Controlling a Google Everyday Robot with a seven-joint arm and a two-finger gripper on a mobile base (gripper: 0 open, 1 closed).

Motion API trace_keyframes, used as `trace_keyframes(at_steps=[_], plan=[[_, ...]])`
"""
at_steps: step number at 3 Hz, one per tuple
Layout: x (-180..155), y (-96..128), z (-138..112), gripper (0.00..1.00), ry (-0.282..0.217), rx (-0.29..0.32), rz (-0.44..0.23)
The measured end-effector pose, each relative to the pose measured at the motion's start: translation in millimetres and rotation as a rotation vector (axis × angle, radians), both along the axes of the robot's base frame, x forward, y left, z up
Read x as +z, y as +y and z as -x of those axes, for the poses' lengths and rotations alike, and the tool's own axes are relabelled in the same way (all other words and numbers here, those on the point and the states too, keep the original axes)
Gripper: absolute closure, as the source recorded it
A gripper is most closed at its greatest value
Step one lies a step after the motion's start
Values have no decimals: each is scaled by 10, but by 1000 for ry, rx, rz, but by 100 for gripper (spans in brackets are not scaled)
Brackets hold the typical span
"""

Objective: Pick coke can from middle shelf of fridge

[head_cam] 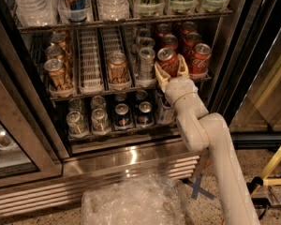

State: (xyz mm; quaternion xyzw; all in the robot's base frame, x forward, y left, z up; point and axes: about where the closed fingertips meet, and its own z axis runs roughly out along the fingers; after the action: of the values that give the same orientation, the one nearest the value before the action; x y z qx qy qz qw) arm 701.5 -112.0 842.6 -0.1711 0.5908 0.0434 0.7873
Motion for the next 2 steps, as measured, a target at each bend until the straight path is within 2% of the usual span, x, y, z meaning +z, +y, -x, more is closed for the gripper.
trace_keyframes(at_steps=[1, 2], plan=[[212, -94, 174, 100, -31, -23, -36], [216, -95, 177, 100, -32, -23, -36]])
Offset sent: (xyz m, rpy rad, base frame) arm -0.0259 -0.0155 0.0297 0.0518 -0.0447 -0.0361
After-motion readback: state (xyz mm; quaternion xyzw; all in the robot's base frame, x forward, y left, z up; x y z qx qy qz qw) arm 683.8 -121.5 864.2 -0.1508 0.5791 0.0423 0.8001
